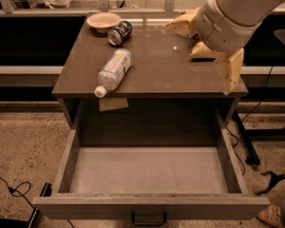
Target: Place blue plastic bottle into top drawer
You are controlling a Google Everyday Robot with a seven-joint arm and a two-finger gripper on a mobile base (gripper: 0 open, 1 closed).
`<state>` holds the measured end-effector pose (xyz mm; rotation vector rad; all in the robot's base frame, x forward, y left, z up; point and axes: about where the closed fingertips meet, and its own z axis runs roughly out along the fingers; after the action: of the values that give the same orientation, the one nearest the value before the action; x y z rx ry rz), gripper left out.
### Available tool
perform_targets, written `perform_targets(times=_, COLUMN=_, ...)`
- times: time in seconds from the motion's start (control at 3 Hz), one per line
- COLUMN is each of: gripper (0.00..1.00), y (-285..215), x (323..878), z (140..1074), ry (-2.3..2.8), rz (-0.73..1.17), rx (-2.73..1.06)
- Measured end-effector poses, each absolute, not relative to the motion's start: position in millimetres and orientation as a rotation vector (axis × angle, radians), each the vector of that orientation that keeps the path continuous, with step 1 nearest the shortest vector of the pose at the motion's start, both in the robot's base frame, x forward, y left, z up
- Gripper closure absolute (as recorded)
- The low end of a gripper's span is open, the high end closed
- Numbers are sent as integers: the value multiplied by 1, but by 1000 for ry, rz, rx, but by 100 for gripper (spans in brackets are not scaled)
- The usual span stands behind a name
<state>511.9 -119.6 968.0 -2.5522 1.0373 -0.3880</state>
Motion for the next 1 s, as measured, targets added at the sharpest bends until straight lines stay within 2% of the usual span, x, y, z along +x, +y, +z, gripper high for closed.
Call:
perform_targets(times=0.33, gripper=0, y=-79, x=536, z=953, ry=841, rz=-388, rx=-2623)
perform_targets(times=1.0, gripper=0, y=-64, x=551, z=944, ry=809, rz=-405, rx=-2678)
